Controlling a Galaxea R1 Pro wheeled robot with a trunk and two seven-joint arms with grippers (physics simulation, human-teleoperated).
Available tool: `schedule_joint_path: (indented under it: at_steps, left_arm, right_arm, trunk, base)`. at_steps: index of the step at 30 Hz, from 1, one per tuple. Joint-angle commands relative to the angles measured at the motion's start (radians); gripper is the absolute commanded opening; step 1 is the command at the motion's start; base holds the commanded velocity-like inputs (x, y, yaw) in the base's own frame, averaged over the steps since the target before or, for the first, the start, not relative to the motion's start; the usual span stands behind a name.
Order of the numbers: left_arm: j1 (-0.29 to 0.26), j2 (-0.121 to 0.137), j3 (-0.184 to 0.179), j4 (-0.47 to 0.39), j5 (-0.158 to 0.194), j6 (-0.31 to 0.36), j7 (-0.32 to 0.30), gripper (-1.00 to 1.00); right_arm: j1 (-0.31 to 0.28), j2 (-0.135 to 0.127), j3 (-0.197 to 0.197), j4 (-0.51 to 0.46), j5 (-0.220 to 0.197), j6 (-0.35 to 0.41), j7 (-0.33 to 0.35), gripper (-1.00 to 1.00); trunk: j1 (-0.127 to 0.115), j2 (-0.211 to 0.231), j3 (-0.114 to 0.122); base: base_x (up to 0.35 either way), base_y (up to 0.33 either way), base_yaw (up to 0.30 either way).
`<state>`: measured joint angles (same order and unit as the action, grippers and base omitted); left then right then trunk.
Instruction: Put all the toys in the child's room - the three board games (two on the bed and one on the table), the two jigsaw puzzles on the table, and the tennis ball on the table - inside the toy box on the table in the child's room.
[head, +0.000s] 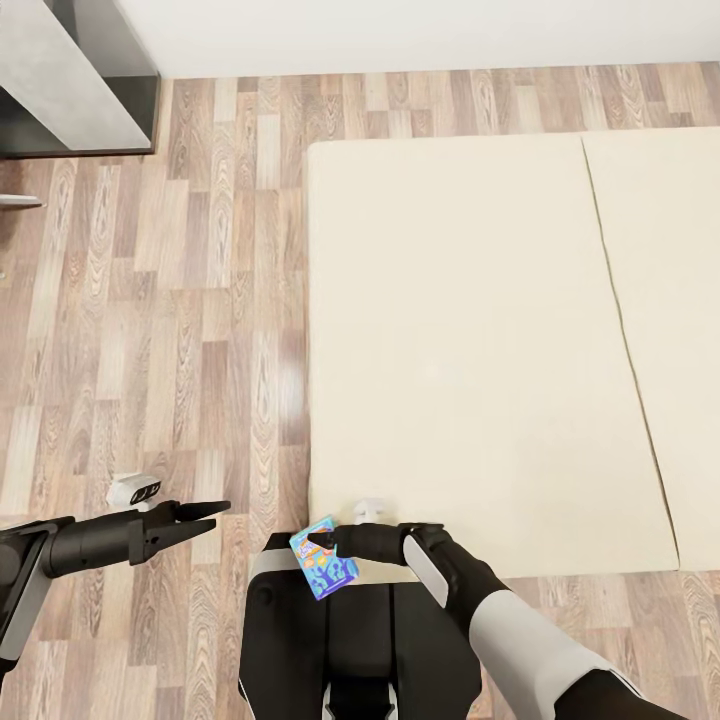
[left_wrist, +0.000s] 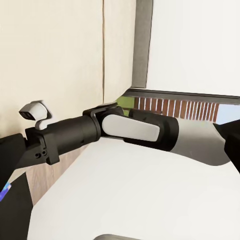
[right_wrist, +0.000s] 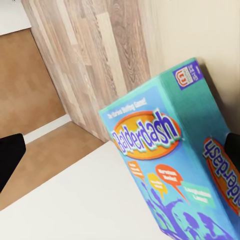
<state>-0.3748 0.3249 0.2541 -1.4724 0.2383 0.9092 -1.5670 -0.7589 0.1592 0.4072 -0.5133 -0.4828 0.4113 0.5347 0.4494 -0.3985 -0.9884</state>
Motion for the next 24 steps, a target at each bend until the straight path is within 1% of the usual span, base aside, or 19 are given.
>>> schedule_joint_path:
  at_steps: [1,18,24]
  left_arm:
    - [0.0,0.0,0.0,0.0,-0.001,0.011,-0.004,1.0]
    - [-0.001,0.0,0.001,0.0,-0.001,0.01,-0.004,1.0]
    - [0.0,0.0,0.001,0.0,-0.001,0.01,-0.004,1.0]
  right_arm:
    - [0.0,-0.001,0.002,-0.001,-0.008,0.006,-0.001,1.0]
    - [0.0,-0.003,0.003,-0.001,-0.006,0.006,0.0,1.0]
    - [0.0,-0.004,0.004,-0.005,-0.004,0.006,0.0,1.0]
  trunk:
    - [0.001,-0.002,-0.001]
    - [0.001,-0.002,-0.001]
    - [0.001,-0.002,0.005]
  base:
    - [0.0,0.005,0.0]
    - [0.0,0.0,0.0]
    - [0.0,0.0,0.0]
